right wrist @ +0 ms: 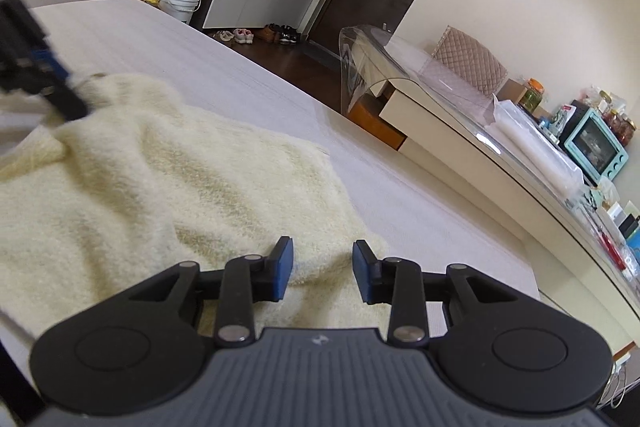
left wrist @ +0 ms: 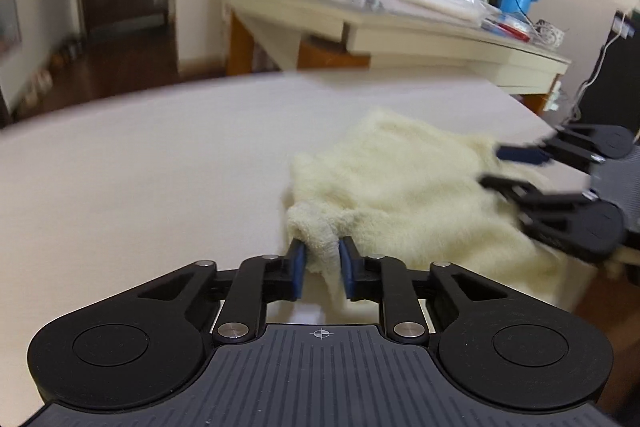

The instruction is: Fold towel

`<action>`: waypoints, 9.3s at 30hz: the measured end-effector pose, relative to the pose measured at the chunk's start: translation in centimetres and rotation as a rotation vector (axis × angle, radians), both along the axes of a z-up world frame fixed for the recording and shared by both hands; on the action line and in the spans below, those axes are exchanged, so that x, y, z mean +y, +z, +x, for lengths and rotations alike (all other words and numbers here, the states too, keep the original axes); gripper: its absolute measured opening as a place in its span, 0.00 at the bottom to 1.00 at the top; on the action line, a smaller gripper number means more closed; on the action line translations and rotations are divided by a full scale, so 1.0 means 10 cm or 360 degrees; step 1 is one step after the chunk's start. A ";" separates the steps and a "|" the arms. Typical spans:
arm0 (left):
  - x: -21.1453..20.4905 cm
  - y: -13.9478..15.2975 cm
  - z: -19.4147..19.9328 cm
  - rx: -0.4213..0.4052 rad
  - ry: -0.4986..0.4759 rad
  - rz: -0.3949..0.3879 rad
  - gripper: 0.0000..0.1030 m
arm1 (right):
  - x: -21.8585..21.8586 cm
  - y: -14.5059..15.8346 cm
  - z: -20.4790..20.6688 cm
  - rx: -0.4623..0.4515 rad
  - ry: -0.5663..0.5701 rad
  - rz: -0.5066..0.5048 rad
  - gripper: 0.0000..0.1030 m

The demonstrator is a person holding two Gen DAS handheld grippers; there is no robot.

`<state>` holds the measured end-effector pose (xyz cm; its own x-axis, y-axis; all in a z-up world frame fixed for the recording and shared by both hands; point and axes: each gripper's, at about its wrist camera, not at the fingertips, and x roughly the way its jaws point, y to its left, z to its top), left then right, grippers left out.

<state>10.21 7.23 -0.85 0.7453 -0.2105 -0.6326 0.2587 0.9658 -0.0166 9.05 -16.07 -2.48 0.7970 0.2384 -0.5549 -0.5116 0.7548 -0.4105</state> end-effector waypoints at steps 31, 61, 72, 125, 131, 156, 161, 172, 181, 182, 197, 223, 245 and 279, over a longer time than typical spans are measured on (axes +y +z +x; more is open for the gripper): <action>0.14 0.21 0.56 0.0116 0.0039 -0.0146 0.47 | 0.26 0.18 0.66 0.0075 0.0121 0.0160 0.45; 0.23 0.14 0.43 0.0091 0.0129 0.0105 0.40 | -0.05 0.11 0.68 0.0072 -0.0007 0.0195 0.42; 0.12 0.03 0.55 0.0167 -0.0014 0.0239 0.09 | 0.02 0.03 0.53 0.0107 0.0078 0.0171 0.42; 0.14 -0.01 0.40 0.0338 -0.0160 0.0211 0.08 | -0.20 0.07 0.41 0.0087 -0.0121 0.0031 0.44; 0.10 -0.03 0.28 0.0263 -0.0120 0.0266 0.05 | 0.11 0.14 0.71 0.0037 0.0032 0.0164 0.47; 0.17 -0.14 0.86 0.0085 0.0145 0.0310 0.21 | -0.15 -0.12 1.12 -0.0029 -0.0385 0.0099 0.60; 0.27 -0.09 0.74 0.0039 0.0222 0.0282 0.21 | -0.26 -0.10 1.12 -0.0070 -0.0471 0.0105 0.57; -0.20 0.11 -0.17 0.0042 -0.0235 0.0147 0.31 | -0.69 0.11 0.04 -0.0259 -0.0119 0.0331 0.57; -0.34 -0.11 -0.57 0.0105 -0.0272 0.0265 0.31 | -0.92 0.11 -0.79 -0.0323 0.0055 0.0231 0.58; -0.32 -0.11 -0.62 0.0114 -0.0262 0.0272 0.31 | -0.96 0.11 -0.86 -0.0320 0.0054 0.0224 0.58; -0.29 0.04 -0.87 0.0115 -0.0059 0.0274 0.36 | -0.97 -0.24 -1.33 -0.0366 0.0515 -0.0344 0.57; -0.37 -0.05 -1.08 0.0165 0.0269 0.0155 0.43 | -0.98 -0.31 -1.51 -0.0432 0.0748 -0.0705 0.07; -0.34 -0.05 -1.26 0.0208 0.0382 0.0090 0.51 | -0.63 0.24 -0.80 -0.0779 0.1311 -0.1246 0.06; -0.34 0.01 -1.44 0.0279 0.0562 0.0001 0.49 | 1.12 -0.26 0.51 -0.1036 0.1964 -0.1514 0.06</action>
